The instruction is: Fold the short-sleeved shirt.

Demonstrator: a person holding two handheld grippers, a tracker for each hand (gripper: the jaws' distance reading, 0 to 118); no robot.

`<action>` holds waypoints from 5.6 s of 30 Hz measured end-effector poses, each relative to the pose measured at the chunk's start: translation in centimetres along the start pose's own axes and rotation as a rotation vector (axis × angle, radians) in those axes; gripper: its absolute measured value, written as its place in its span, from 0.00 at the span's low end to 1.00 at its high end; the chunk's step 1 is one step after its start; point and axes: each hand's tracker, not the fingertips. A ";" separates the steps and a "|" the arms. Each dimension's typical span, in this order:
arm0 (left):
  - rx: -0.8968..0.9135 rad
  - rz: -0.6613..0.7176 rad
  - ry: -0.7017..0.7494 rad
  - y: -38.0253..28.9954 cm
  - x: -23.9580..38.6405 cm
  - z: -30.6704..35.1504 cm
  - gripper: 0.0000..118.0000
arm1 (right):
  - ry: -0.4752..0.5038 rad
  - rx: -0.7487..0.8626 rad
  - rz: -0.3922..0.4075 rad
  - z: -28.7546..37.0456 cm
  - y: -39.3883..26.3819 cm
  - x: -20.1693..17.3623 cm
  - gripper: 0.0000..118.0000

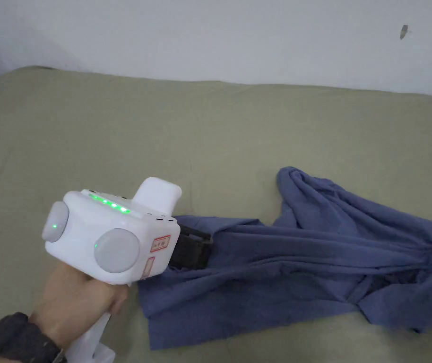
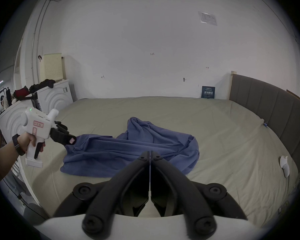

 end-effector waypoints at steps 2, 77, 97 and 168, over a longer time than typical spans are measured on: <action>-0.059 -0.002 0.032 0.1 0.2 -1.7 0.96 | 0.004 -0.005 0.000 0.0 -0.1 0.0 0.01; 0.082 0.126 -0.054 0.6 -2.7 -1.3 0.00 | -0.011 -0.608 -0.285 -23.6 2.7 12.9 0.04; 0.231 0.223 -0.062 2.8 -6.3 3.9 0.00 | 0.172 -0.279 -0.124 -15.9 11.0 12.0 0.03; 0.198 0.282 -0.104 -4.1 -6.5 10.6 0.00 | 0.100 -0.240 0.006 -12.9 8.0 9.5 0.03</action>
